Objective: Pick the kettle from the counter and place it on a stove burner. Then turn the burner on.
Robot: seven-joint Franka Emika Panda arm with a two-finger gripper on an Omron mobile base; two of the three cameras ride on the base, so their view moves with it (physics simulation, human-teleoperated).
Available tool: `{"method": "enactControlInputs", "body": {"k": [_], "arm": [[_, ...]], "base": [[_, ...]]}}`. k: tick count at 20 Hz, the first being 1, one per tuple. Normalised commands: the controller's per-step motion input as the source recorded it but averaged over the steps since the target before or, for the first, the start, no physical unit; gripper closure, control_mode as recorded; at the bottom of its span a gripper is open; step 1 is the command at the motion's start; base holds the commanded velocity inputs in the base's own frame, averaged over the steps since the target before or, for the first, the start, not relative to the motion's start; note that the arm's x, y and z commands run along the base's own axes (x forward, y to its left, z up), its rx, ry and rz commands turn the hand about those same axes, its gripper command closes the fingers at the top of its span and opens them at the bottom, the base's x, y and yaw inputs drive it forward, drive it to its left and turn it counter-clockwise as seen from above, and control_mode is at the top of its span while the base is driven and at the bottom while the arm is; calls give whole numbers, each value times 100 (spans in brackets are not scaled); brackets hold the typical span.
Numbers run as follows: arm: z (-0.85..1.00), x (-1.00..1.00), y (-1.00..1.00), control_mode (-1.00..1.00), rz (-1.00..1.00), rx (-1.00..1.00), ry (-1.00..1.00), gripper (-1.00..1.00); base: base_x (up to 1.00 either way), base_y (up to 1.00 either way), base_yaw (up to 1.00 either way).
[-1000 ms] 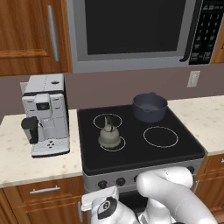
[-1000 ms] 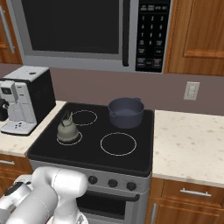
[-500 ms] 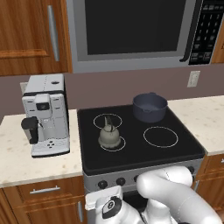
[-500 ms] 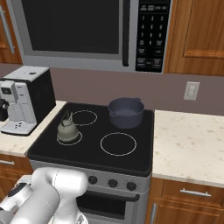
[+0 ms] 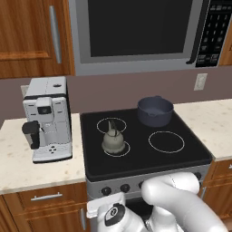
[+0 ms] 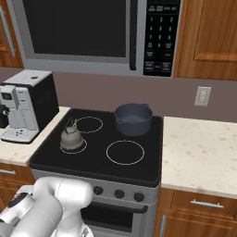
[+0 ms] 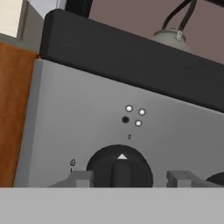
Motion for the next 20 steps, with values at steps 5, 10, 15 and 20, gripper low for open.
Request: {"method": "enactControlInputs", "body": {"k": [5,10,15,20], "arm": [[-5,28,0,-100,0,0,0,-100],[-9,18,-10,-100,0,0,0,-100],[0,0,-1,-100,0,0,0,-100],[0,7,0,-100,0,0,0,-100]], "base": [[0,0,0],[0,0,0],[0,0,0],[0,0,0]]}}
